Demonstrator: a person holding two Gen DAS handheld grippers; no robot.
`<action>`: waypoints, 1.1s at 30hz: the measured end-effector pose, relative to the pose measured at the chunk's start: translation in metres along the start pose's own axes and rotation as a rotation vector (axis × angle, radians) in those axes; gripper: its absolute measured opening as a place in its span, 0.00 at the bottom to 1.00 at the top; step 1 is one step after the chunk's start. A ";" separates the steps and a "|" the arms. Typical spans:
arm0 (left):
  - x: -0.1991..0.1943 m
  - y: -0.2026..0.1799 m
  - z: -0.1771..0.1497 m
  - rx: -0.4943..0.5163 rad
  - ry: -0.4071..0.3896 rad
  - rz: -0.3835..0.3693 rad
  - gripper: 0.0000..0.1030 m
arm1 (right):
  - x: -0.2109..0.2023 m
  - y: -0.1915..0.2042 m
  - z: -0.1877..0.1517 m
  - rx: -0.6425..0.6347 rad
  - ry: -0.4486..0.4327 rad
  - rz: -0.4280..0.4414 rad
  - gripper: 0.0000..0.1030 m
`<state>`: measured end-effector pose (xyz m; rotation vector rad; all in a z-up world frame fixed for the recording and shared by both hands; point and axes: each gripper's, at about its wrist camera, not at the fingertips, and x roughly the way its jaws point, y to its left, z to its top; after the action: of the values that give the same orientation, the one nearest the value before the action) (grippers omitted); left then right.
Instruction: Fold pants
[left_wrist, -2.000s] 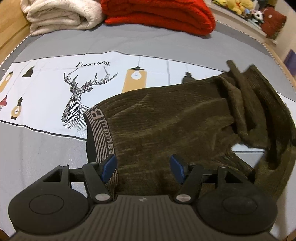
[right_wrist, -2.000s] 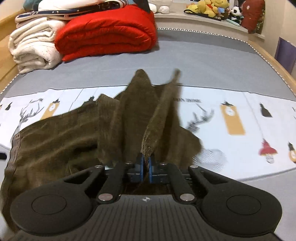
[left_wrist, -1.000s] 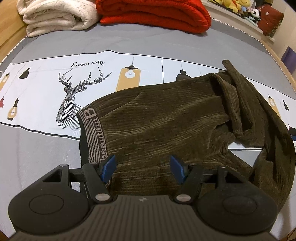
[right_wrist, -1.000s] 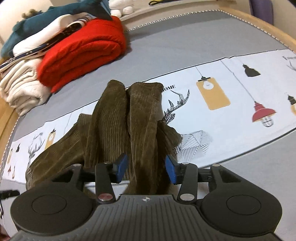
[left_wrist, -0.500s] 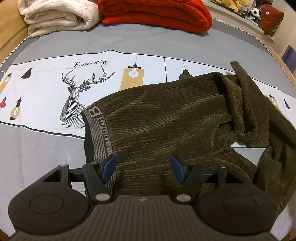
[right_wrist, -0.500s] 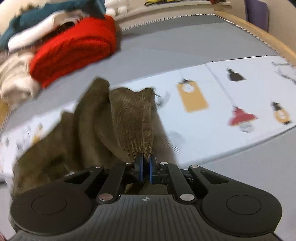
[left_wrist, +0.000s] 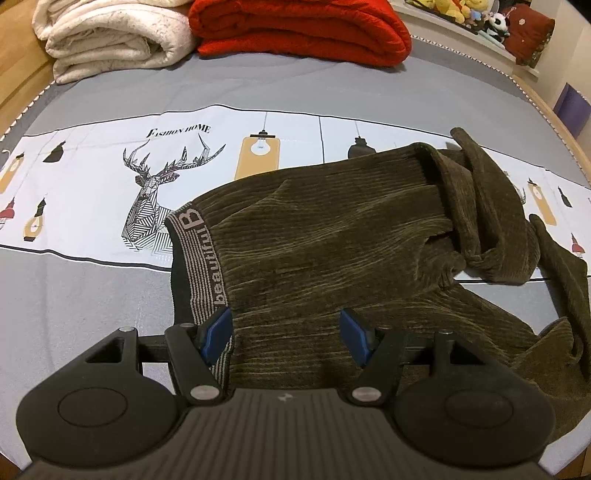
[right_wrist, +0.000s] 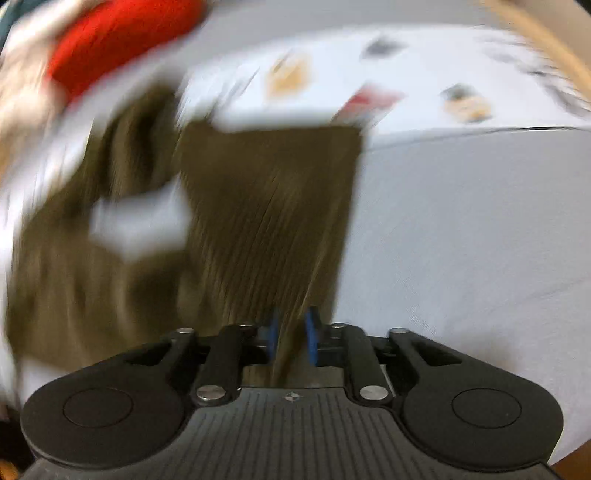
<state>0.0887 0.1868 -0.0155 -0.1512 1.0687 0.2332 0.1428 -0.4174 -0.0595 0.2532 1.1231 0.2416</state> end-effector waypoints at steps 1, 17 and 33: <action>0.002 0.000 0.000 0.000 0.002 0.004 0.68 | -0.006 -0.011 0.008 0.086 -0.065 0.001 0.29; 0.025 0.010 0.012 -0.010 0.032 0.049 0.68 | 0.108 -0.025 0.077 0.293 -0.064 -0.153 0.51; 0.022 0.007 0.013 0.005 0.017 0.032 0.68 | 0.008 -0.065 0.061 0.548 -0.443 -0.634 0.08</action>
<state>0.1083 0.1992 -0.0286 -0.1318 1.0896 0.2589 0.2058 -0.4809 -0.0615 0.3954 0.7572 -0.6678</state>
